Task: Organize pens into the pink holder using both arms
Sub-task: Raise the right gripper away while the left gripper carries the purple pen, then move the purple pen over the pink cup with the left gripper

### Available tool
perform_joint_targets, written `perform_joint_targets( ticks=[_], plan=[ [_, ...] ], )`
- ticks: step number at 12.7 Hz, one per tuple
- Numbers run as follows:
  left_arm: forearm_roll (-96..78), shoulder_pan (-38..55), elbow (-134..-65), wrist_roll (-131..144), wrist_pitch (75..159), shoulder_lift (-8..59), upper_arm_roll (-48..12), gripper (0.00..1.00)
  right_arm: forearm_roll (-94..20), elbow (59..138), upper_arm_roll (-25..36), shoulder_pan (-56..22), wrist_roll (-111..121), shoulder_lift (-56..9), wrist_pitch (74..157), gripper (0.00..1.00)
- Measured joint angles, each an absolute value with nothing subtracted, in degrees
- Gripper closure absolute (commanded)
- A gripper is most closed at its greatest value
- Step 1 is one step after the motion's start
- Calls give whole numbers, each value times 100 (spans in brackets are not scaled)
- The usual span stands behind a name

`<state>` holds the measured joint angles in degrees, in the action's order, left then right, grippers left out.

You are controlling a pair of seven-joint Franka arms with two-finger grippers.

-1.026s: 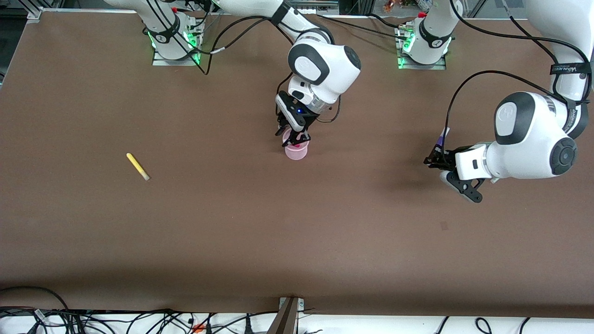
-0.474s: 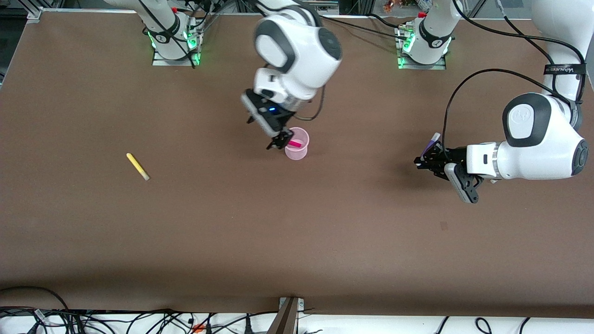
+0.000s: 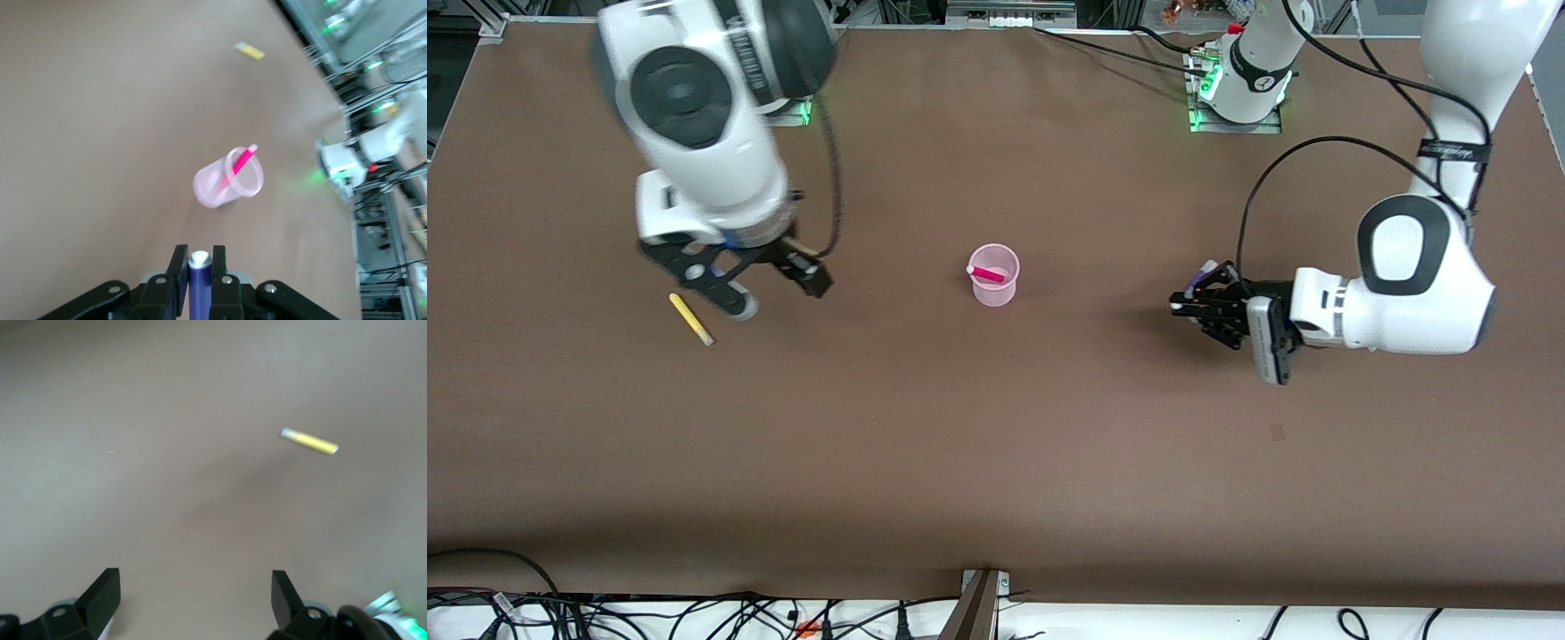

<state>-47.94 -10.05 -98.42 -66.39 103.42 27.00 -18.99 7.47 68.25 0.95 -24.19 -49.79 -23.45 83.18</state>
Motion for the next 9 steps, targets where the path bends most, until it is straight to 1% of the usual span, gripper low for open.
perform_joint_targets(
  ticks=[2, 5, 7, 9],
  plan=[
    [-5327, -984, -9839, -7286, 10342, 2868, -2188, 100, 703, 6834, 532, -2226, -3309, -2338, 8236, 0],
    [-5946, -872, -9838, -8035, 10425, 3021, -2473, 100, 86, 6939, 1363, -2193, -1226, -2223, 7916, 0],
    [-6431, -575, -9839, -8887, 10938, 3111, -2494, 100, -220, 7096, 1819, -2174, -493, -2165, 7962, 0],
    [-7037, -175, -9843, -9853, 11489, 3215, -2501, 100, -273, 7489, 2012, -2166, -61, -2150, 8377, 0]
  ],
)
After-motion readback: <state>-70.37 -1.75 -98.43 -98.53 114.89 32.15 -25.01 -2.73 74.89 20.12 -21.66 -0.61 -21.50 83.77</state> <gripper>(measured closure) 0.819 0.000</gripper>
